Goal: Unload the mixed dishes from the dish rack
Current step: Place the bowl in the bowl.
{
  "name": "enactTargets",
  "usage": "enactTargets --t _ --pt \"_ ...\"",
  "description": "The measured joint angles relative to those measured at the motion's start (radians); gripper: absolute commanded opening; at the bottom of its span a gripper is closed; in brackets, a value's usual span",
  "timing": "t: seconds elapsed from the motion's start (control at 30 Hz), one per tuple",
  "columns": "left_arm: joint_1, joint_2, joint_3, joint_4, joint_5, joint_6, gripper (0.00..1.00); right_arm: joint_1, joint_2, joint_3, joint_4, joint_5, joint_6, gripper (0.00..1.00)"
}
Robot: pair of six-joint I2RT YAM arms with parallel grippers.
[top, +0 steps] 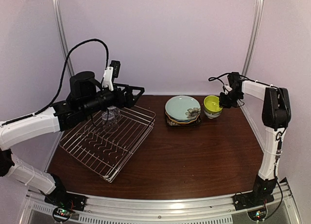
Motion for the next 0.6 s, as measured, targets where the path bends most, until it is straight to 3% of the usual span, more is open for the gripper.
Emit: enactTargets --t 0.2,0.6 --pt "0.0 0.0 0.0 0.002 0.001 0.0 0.97 -0.008 0.02 0.0 -0.001 0.001 0.0 0.02" --pt "0.0 0.0 0.0 0.023 0.003 0.0 0.97 -0.011 0.02 0.0 0.003 0.002 -0.003 0.22"
